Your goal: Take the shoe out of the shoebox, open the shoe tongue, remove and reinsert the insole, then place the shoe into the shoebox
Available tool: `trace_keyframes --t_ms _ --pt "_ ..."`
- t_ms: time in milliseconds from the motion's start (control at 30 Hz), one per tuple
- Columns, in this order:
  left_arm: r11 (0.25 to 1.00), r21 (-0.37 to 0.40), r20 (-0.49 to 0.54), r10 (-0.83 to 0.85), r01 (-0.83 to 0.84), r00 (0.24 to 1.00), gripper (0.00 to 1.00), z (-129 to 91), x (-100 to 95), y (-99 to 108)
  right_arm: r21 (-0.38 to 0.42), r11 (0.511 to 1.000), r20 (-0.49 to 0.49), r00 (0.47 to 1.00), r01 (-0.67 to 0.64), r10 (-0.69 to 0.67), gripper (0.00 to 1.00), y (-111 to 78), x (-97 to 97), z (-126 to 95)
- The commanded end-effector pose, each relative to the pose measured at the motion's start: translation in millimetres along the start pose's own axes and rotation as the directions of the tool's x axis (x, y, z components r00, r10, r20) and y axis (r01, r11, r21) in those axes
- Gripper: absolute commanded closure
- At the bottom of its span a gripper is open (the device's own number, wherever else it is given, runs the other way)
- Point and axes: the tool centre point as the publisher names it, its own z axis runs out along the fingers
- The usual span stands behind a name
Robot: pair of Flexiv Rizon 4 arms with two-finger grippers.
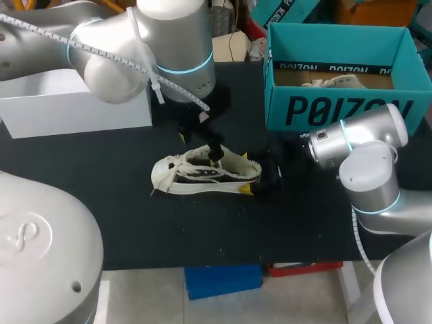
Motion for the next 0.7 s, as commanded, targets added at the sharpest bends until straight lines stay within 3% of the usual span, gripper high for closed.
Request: trace_keyframes --t_ms 33,367,500,700 --pt "0.874 -0.194 0.103 -0.433 0.445 0.896 0.0 1.6 3.6 -6.6 0.002 1.0 0.001 1.0 -0.001 0.001 1.0 -2.5 -1.1 3.5" --pt "0.874 -0.194 0.103 -0.433 0.445 0.896 0.0 1.6 3.6 -6.6 0.002 1.0 0.001 1.0 -0.001 0.001 1.0 -2.5 -1.1 3.5" --pt "0.828 -0.166 0.181 -0.508 0.535 0.842 0.0 5.7 7.4 -7.6 0.002 1.0 0.001 1.0 -0.001 0.001 1.0 -2.5 -1.1 3.5" --pt "0.831 -0.082 0.259 -0.516 0.55 0.817 0.0 12.6 11.6 -9.8 0.002 1.0 0.001 1.0 -0.001 0.001 1.0 -2.5 -1.1 3.5"
